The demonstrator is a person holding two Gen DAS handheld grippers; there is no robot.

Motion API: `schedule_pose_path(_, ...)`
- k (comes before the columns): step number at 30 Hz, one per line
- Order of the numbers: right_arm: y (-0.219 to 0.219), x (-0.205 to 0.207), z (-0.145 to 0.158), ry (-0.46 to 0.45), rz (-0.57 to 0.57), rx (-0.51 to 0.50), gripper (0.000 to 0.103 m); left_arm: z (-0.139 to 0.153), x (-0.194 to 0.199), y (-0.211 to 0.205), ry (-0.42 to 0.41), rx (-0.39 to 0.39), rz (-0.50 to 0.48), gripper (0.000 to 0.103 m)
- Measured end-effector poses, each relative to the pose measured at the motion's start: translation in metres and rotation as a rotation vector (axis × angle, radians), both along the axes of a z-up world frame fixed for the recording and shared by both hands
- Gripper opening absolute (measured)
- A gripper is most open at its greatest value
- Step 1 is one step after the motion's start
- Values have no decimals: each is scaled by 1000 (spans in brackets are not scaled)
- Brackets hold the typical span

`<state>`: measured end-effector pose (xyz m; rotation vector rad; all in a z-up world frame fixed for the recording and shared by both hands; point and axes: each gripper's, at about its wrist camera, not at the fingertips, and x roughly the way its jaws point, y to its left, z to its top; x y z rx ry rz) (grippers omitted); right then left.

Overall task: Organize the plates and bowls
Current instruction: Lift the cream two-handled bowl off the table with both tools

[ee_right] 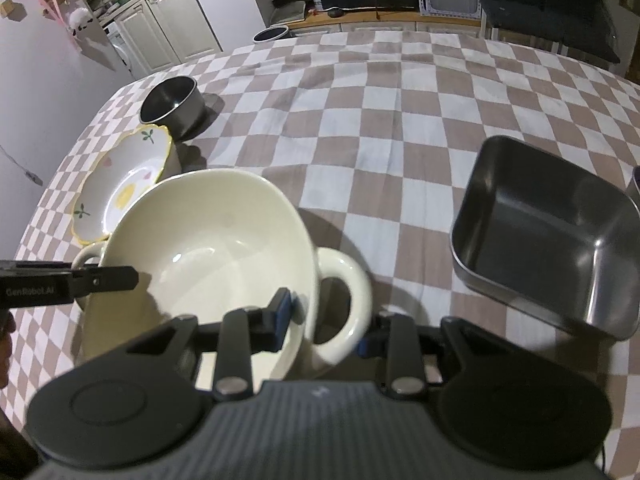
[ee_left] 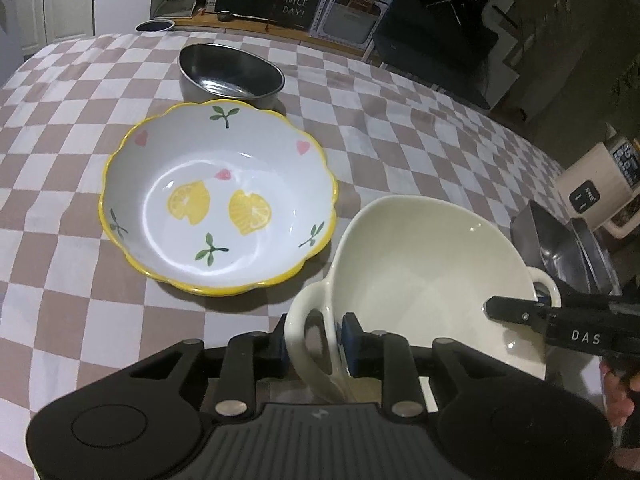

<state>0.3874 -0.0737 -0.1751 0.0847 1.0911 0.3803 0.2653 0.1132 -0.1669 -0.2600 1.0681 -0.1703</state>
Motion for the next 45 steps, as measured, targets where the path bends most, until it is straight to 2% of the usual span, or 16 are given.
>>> schedule_pose_path(5,1,-1,1,-11,11,-18,38,1,1,-5,5,32,-11,30)
schedule_pose_path(11,7,-3,2,-29,23,-50,39,0,-2,-5,-26,46,-28,31)
schedule_pose_path(14,12,-5,6,-59,33,-80,39,3,-4,-5,-31,33,-30,31)
schedule_pose_path(18,20,-11,13,-122,62,-120,32,16,-8,-8,-83,-11,-27,30)
schedule_pose_path(20,14,-8,16,-121,29,-96,31,21,-9,-11,-98,-6,-37,30)
schedule_pose_path(23,10,-7,14,-105,20,-85,29,14,-8,-12,-46,-6,-28,31)
schedule_pose_path(25,12,-8,11,-78,38,-89,29,6,-8,-12,-3,11,-21,31)
schedule_pose_path(30,4,-8,4,27,15,-19,30,3,-7,-4,8,-14,-5,28)
schedule_pose_path(32,-2,-5,0,55,-16,-18,33,3,-6,-7,12,-6,-18,26)
schedule_pose_path(33,-6,-2,-2,63,-33,-24,39,3,-6,-9,11,-2,-26,25)
schedule_pose_path(34,-10,0,-2,55,-42,-17,42,3,-6,-11,11,4,-29,26)
schedule_pose_path(38,-25,7,7,-8,-89,39,46,2,-5,-7,17,-14,-27,25)
schedule_pose_path(41,-29,11,4,-4,-80,67,46,1,-4,-7,17,-17,-28,25)
schedule_pose_path(42,-28,12,2,-3,-65,65,46,1,-4,-6,17,-22,-23,24)
schedule_pose_path(43,-26,13,1,0,-53,64,41,1,-4,-5,17,-27,-14,24)
schedule_pose_path(45,-21,14,1,0,-34,36,42,1,-3,-5,14,-26,-9,24)
